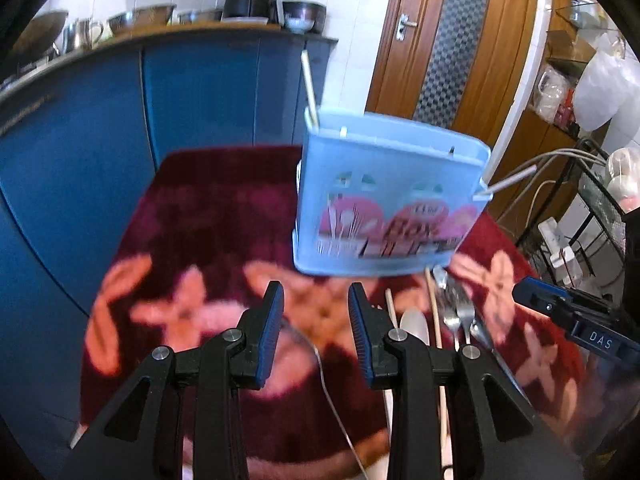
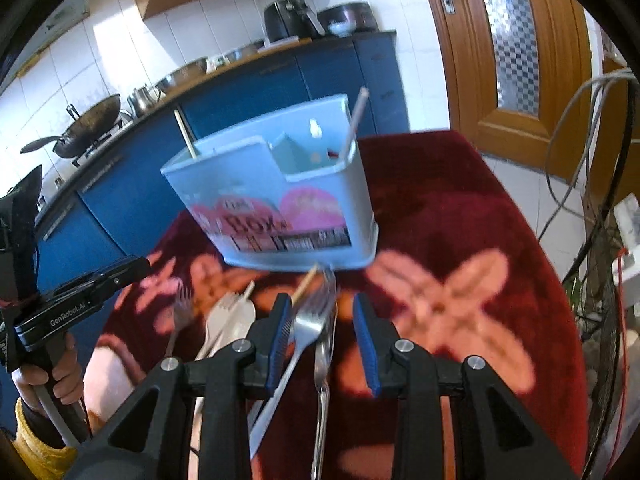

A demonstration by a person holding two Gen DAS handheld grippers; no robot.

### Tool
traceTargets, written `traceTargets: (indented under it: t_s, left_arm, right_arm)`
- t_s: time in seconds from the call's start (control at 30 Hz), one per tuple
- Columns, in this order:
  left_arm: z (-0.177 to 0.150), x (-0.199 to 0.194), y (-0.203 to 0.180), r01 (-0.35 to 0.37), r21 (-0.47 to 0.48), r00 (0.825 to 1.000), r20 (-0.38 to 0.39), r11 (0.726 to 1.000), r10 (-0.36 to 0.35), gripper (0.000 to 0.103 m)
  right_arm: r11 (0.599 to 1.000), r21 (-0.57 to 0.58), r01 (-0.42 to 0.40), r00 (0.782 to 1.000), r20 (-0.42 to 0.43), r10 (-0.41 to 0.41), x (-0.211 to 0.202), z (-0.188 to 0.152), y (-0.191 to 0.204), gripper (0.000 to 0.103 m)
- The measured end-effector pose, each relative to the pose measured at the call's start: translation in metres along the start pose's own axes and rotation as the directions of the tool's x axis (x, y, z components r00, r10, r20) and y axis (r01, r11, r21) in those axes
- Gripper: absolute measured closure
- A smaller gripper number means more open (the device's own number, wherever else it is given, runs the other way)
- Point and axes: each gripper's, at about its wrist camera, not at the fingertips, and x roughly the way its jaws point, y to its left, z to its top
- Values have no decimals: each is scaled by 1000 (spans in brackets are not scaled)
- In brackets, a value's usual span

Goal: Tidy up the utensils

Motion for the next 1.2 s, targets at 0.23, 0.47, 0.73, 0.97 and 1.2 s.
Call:
traceTargets:
  t_s: [0.23, 0.47, 0.73, 0.97, 1.2]
  left_arm:
    - [-18, 19, 5, 15, -7, 997, -76, 1000, -15, 69]
    - [-23, 32, 8, 48, -7, 991, -122, 999, -48, 69]
    - [-31, 47, 13, 11, 6, 986, -169, 1000, -10, 69]
    - [-30, 48, 26, 94, -39, 979, -176, 995, -99, 77]
    - [-29, 49, 28, 156, -52, 969, -186, 986, -163, 97]
  right_arm:
    - [1000, 1, 24, 997, -72, -24, 17, -12, -3, 68]
    - [999, -1, 40, 988, -146, -40, 35, -16, -3, 68]
    - [997, -11, 70, 976, -204, -71, 46, -13, -2, 68]
    - [987, -81, 137, 956, -250, -153, 61, -6, 11, 79]
    - [975, -55, 215, 948, -230, -222, 57, -7, 15, 93]
